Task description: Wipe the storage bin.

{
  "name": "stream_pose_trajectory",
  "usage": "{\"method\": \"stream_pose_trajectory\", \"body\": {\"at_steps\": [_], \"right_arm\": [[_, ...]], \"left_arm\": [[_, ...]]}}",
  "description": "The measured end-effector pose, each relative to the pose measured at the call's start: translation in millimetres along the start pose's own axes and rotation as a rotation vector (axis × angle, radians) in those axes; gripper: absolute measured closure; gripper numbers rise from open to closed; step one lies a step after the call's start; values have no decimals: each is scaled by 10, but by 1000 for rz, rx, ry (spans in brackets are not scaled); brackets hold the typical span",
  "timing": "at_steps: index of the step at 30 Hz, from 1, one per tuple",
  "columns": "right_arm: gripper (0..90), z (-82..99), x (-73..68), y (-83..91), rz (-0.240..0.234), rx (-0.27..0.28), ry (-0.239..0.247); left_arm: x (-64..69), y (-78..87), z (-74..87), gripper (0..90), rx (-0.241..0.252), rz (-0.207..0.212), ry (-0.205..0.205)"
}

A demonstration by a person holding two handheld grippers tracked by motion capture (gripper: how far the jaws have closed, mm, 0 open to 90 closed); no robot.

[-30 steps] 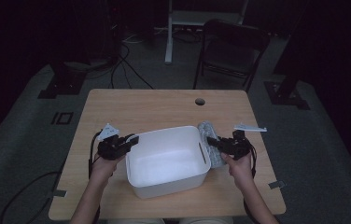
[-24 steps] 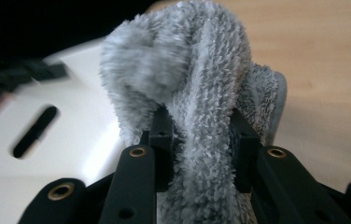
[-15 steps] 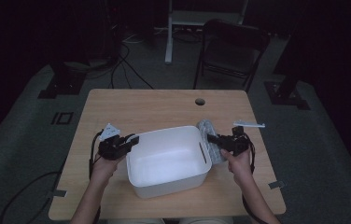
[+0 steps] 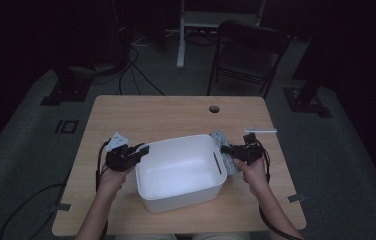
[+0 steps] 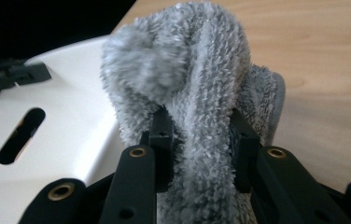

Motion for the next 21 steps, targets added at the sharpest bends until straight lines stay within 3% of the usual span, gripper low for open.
{"method": "stream_pose_trajectory", "body": {"at_steps": [4,7,8,12,15,16,21], "right_arm": [[694,-143,-81,66,-8,51,27],[697,-132,-100,4,28,17,50],[698,-91,-52,-42,15,13,13],[697,-37,-11,-114,49,-41,18],[697,-65,3,-90,38,-40,16],[696,-127,11,-35,4,-5,-11],[693,-280,-20,20,-29,48,-16]], "left_arm": [[1,-3,-3,733,-3,-2,-2],[9,-7,-2,732,0,-10,4],[15,-8,-3,731,0,-16,5],[9,-7,-3,731,0,-10,4],[2,-4,-2,731,-2,-3,1],[-6,-5,0,731,-2,5,3],[-5,-18,-2,730,1,10,9]]}}
Point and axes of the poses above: each handheld gripper's, and its own axes: y roughly backward along the jaws, z roughly out of its underside, x roughly to its right, the point moved 2 cm from there along -y, roughly forward along the jaws, and after that the axes turned 1 degree about z, right-handed, at the moved point
